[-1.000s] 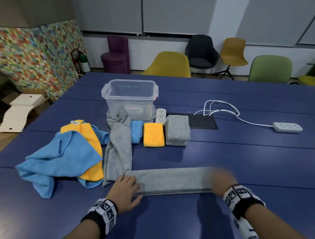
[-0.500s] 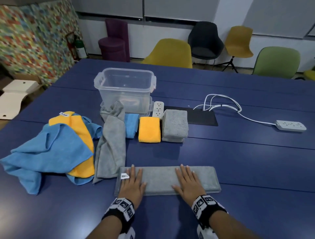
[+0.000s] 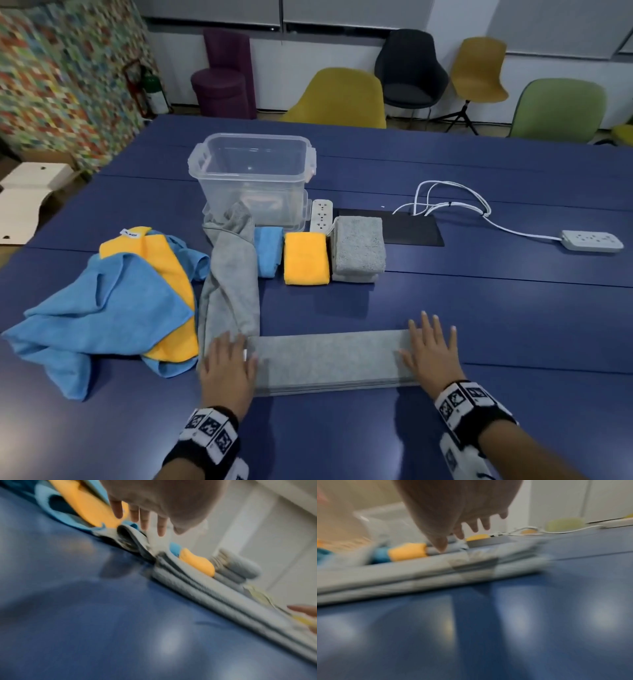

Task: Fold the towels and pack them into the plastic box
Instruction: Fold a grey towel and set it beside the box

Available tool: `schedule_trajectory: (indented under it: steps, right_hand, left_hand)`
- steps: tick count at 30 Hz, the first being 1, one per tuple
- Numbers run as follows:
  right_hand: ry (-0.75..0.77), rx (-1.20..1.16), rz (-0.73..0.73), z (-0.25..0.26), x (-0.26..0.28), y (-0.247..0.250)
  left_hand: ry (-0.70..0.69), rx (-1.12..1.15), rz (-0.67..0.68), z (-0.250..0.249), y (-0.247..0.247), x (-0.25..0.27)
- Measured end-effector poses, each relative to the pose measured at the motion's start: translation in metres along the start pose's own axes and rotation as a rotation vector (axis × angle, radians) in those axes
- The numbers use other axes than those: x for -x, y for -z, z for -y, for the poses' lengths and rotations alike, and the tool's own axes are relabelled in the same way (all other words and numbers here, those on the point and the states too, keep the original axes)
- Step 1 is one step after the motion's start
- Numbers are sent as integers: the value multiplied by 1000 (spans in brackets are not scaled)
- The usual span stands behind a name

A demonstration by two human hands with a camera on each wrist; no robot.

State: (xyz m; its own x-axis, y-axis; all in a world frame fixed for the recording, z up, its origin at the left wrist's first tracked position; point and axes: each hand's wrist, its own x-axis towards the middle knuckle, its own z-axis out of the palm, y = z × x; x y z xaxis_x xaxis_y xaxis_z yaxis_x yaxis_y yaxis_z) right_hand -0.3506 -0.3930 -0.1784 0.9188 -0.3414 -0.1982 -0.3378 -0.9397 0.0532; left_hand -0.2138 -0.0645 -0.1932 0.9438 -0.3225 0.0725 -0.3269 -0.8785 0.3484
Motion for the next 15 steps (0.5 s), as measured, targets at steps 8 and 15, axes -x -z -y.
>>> schedule_trajectory:
  steps: [8, 15]
  right_hand:
    - [411, -138, 250, 153, -24, 46]
    - [295, -150, 370, 163, -30, 45]
  left_hand:
    - [440, 431, 347, 14, 20, -16]
    - [773, 1028, 373, -3, 11, -25]
